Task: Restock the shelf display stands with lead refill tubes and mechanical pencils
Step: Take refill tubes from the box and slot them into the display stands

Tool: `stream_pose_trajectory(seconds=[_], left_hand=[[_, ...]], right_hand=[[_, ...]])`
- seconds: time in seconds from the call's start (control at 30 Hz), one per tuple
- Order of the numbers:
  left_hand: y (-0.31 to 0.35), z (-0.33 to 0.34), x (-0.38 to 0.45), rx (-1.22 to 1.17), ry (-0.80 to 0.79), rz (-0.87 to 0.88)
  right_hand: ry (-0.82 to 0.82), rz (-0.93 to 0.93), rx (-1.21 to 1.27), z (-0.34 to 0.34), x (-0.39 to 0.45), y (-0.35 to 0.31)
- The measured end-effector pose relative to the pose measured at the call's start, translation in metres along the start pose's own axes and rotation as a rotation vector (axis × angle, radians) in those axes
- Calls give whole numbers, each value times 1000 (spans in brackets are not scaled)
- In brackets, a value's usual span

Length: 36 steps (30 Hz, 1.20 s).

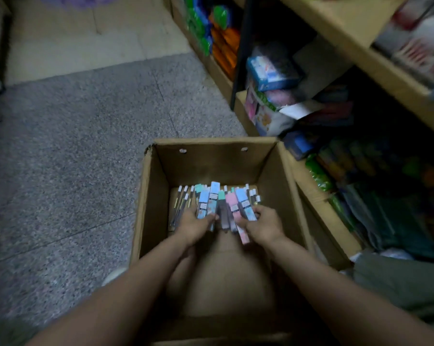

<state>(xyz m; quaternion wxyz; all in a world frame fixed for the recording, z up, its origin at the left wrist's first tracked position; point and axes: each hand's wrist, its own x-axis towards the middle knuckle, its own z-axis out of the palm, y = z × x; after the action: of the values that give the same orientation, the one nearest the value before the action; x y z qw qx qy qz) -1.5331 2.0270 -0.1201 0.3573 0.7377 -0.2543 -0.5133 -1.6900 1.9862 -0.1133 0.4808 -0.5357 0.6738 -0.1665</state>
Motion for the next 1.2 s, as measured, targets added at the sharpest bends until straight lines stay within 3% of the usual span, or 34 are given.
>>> stream_pose_trajectory(seconds=[0.3, 0.57, 1.2], left_hand=[[181, 13, -65, 52, -360, 412], [237, 64, -134, -103, -644, 613], [260, 110, -134, -236, -754, 418]], right_hand=[[223, -298, 392, -129, -75, -116], [352, -374, 542, -212, -141, -135], [464, -303, 351, -269, -155, -134]])
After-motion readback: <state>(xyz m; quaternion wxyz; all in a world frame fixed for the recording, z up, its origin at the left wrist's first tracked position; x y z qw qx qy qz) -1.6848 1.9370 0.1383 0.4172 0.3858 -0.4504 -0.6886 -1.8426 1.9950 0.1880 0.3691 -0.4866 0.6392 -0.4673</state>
